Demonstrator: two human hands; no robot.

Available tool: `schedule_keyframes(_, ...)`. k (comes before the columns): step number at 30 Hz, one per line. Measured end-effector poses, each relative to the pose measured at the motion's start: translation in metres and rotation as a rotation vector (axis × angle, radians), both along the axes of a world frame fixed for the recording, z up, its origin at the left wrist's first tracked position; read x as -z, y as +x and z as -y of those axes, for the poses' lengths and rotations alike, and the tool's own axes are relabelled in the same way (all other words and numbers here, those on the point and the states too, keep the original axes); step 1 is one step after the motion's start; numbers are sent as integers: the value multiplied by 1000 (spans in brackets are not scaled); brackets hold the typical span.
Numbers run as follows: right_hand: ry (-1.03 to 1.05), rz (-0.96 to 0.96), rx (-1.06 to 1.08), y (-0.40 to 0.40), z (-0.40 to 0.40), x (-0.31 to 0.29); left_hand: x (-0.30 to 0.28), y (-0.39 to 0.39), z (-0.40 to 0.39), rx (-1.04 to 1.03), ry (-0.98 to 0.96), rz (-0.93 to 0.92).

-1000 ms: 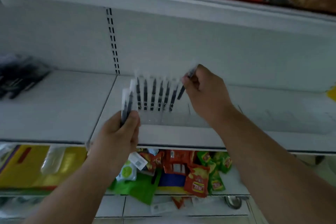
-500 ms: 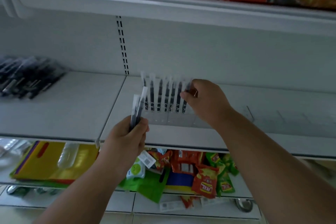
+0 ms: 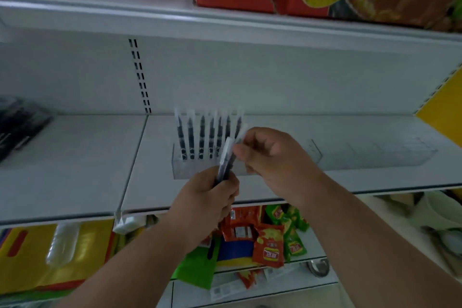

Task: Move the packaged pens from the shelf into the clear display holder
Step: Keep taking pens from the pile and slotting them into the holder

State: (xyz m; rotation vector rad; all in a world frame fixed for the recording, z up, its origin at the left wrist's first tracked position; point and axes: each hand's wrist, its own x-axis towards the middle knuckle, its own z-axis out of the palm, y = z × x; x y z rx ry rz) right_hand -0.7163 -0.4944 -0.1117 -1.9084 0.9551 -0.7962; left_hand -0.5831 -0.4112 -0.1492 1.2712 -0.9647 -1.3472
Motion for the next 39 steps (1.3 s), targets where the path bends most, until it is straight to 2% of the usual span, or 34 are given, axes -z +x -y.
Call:
schedule_keyframes(5, -26, 274, 332, -16, 33, -14, 12, 1, 5, -90, 23, 57)
schedule_keyframes(8, -168, 177, 424, -19, 51, -16, 13, 0, 7, -166, 44, 32)
schedule_keyframes(10, -229, 103, 400, -17, 58, -15, 12, -2, 11, -218, 38, -9)
schedule_keyframes(15, -287, 35, 242, -5, 68, -4, 13, -7, 15, -282, 20, -14)
schedule_keyframes(19, -356, -10, 199, -3, 74, -4, 11, -9, 15, -333, 6, -40)
schedule_keyframes(26, -392, -16, 235, -6, 75, -1, 14, 0, 11, -343, 13, -9)
schedule_keyframes(32, -351, -248, 197, 0, 67, 28, 15, 11, 4, -324, 29, 42)
schedule_keyframes(39, -310, -308, 324, -11, 48, 15, 19, 22, -1, -256, 40, 118)
